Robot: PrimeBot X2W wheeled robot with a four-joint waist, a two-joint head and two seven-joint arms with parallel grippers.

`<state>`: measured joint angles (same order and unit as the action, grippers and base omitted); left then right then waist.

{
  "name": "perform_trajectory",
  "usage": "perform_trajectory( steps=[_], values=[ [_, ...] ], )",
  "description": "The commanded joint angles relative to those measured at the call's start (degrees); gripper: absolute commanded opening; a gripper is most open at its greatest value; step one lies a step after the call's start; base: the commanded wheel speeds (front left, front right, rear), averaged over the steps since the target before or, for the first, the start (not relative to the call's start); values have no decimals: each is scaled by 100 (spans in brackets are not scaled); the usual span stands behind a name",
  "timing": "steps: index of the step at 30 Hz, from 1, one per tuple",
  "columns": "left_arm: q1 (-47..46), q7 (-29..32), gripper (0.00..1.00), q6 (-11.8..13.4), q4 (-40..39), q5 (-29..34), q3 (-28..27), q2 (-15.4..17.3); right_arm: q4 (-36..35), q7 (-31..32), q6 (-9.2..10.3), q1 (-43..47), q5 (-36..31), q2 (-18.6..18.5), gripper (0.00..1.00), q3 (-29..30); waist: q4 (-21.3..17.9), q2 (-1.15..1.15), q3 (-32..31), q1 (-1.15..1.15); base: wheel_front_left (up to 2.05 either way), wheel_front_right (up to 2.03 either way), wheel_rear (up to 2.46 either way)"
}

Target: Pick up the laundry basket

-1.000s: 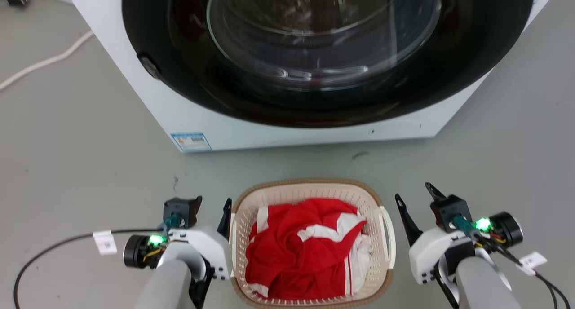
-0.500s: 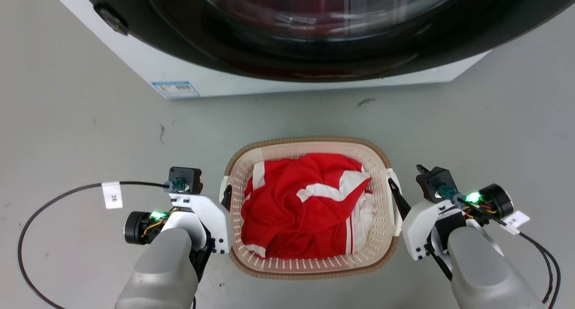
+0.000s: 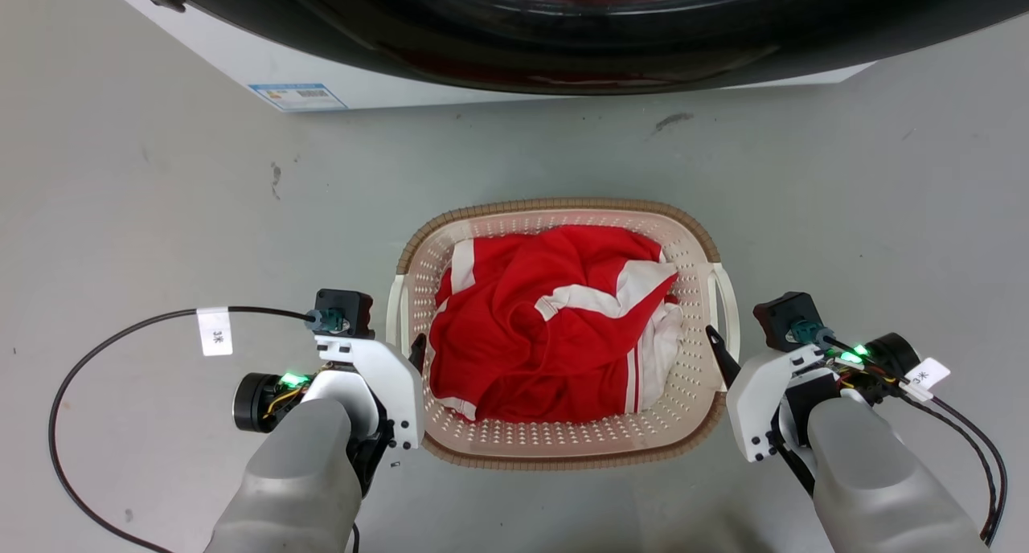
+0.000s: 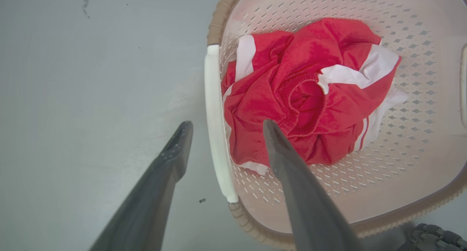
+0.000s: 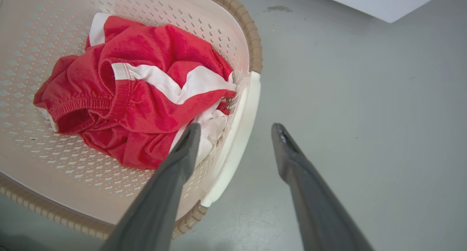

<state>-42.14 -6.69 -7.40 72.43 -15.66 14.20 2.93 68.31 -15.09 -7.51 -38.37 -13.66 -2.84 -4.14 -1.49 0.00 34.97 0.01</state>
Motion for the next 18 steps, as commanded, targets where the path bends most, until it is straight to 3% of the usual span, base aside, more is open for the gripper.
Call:
perform_trajectory(
  steps=[1,18],
  values=[
    [-72,45,100,-5,-11,-112,101,-5,114,-12,4,-125,70,-10,100,16,2,0,119,-1,0,0,0],
    [-519,-46,100,-5,43,-536,686,-5,494,56,4,-451,563,-9,100,-158,76,0,947,-1,0,0,0]
  ],
)
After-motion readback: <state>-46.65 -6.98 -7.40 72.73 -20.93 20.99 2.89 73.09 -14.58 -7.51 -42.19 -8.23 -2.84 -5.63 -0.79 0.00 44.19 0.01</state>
